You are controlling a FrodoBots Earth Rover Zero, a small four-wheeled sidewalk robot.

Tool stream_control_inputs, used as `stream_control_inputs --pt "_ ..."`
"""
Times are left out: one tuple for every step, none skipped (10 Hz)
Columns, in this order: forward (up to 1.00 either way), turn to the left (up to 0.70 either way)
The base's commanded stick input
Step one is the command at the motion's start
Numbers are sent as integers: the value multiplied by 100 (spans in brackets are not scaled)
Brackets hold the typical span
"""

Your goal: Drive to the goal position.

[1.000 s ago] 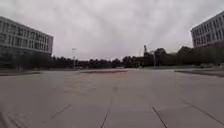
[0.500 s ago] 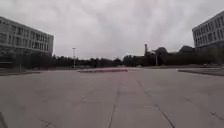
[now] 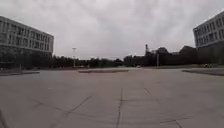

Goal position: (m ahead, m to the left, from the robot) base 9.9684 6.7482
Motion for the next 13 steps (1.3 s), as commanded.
stream_control_inputs --pt "100 0" --pt "100 0" --pt "100 0" --pt "100 0" --pt "100 0" --pt "100 0" --pt "100 0" --pt "100 0" --pt "100 0" --pt "100 0" --pt "100 0" --pt "100 0" --pt "100 0"
